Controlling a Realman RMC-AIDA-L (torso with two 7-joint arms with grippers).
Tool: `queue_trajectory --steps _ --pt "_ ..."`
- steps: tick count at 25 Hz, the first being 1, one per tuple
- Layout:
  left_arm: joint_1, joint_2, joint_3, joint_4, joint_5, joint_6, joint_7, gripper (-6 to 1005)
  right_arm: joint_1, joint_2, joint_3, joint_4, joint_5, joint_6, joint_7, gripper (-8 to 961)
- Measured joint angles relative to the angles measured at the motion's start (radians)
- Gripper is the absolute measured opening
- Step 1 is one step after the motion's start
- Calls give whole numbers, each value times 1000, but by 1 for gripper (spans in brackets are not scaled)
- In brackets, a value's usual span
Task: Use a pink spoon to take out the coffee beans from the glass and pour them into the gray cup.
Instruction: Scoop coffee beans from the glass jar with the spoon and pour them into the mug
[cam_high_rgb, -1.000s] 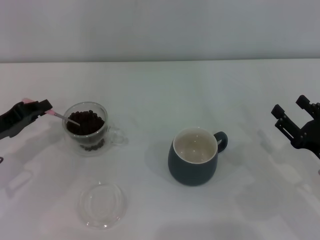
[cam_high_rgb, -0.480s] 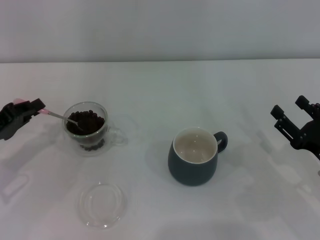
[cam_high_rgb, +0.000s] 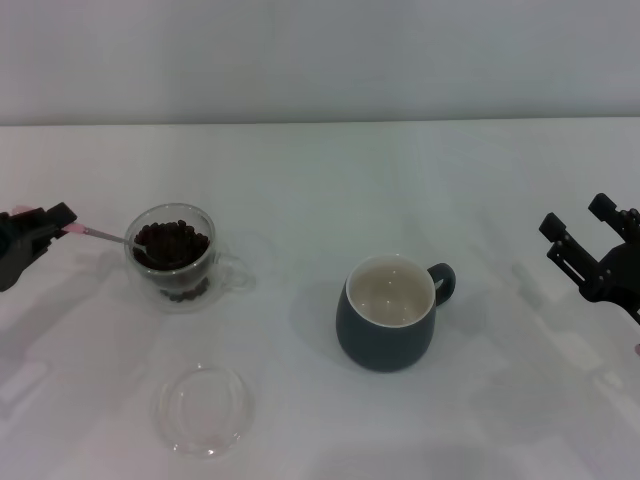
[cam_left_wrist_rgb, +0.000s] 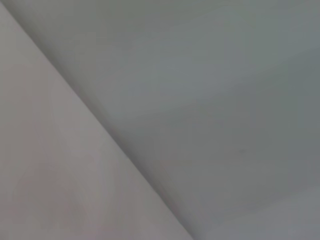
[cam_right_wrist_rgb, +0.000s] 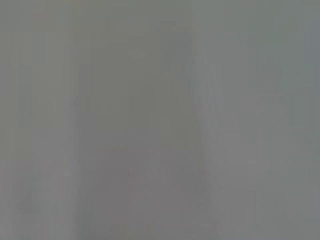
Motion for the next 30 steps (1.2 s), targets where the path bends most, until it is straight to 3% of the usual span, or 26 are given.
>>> queue_trajectory --steps 22,30 --pt "6 -1 5 -38 -37 -45 -75 129 0 0 3 0 0 4 0 753" --pt "-42 -29 53 -51 -28 -68 -70 130 -2 0 4 0 0 4 0 753"
